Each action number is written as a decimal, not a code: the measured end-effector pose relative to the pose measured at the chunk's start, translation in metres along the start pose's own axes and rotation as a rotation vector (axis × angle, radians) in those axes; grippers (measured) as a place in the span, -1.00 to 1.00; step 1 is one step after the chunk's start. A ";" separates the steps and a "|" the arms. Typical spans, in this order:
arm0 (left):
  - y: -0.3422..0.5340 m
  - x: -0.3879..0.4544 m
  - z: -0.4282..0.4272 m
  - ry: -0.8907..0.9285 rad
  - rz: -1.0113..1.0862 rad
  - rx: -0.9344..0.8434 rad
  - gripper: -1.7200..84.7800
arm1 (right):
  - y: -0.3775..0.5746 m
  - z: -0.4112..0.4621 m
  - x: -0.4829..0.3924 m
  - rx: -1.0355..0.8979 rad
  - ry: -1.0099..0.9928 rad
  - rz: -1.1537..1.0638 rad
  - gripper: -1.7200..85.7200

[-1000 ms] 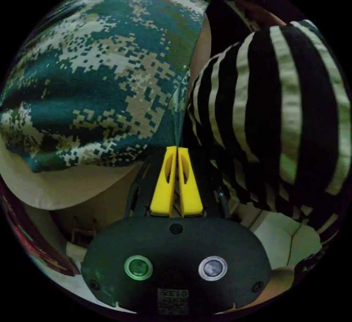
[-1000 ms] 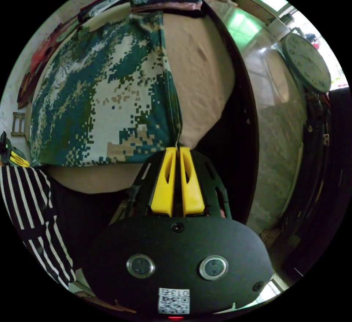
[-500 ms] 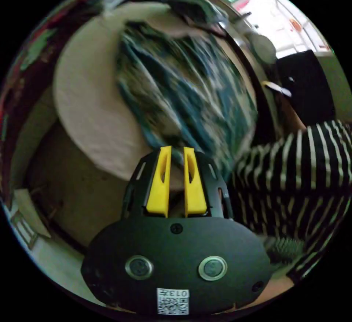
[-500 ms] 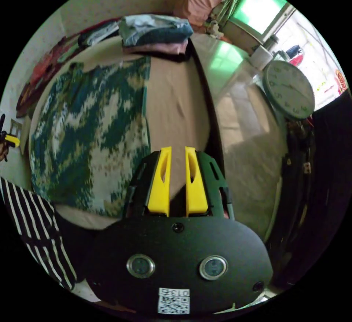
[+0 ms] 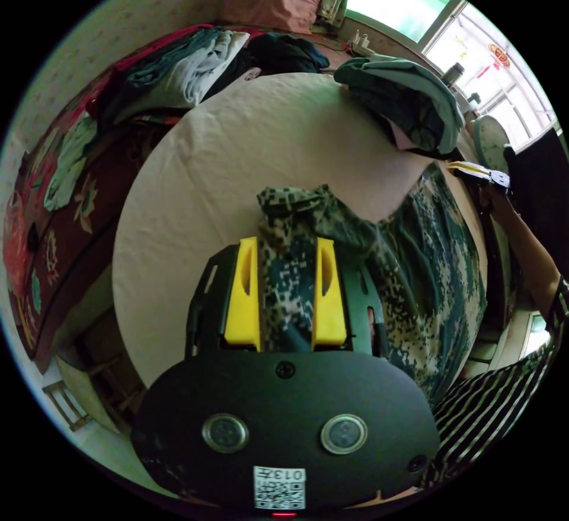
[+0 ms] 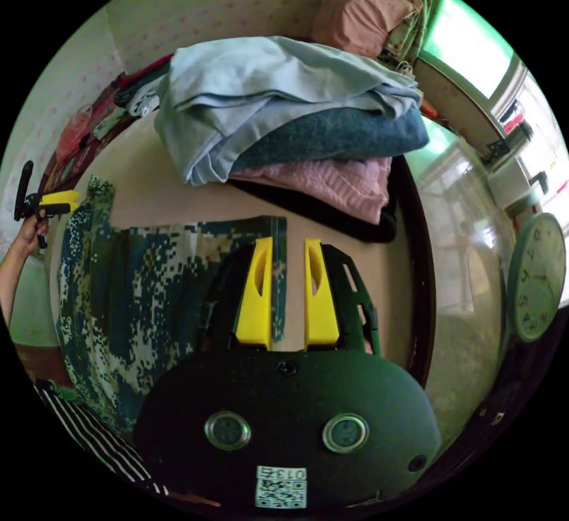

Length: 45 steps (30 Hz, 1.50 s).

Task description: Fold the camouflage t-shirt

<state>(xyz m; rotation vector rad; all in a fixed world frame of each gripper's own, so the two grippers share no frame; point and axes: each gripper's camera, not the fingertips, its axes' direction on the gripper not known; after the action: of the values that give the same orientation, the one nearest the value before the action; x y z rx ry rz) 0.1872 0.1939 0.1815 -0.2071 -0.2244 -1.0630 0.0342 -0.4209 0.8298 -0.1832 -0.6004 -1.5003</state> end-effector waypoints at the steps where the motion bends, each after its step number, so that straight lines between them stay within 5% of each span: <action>1: -0.008 -0.003 0.003 0.002 0.003 -0.006 -0.65 | -0.012 0.007 -0.003 -0.026 -0.007 -0.014 -0.77; 9: -0.035 -0.035 0.015 0.108 -0.050 -0.040 -0.88 | -0.056 0.026 -0.030 -0.032 0.024 -0.051 -0.88; 14: -0.045 -0.020 -0.011 -0.073 0.039 0.044 -0.94 | -0.071 0.011 -0.048 0.031 0.137 -0.119 -0.92; 18: -0.050 -0.023 -0.029 -0.171 0.033 0.139 -0.94 | -0.083 0.002 -0.037 0.063 0.164 -0.043 -0.92; 24: -0.065 -0.053 -0.010 -0.026 -0.063 0.025 -0.86 | -0.104 0.014 -0.040 -0.008 0.103 0.037 -0.82; 29: -0.040 -0.069 -0.058 -0.069 -0.040 0.090 -0.78 | -0.117 -0.046 -0.072 0.206 0.193 0.074 -0.77; 35: 0.001 -0.049 -0.047 -0.074 0.054 -0.067 -0.76 | -0.172 -0.060 -0.248 0.395 -0.108 -0.413 -0.78; 45: 0.042 -0.050 -0.043 -0.051 -0.039 -0.034 -0.76 | -0.326 0.022 -0.465 0.171 -0.174 -0.793 -0.76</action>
<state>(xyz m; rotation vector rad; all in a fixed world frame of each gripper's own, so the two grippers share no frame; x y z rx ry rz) 0.2043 0.2433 0.1236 -0.2613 -0.2569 -1.1020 -0.2663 -0.0311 0.5449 0.0751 -1.0095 -2.1935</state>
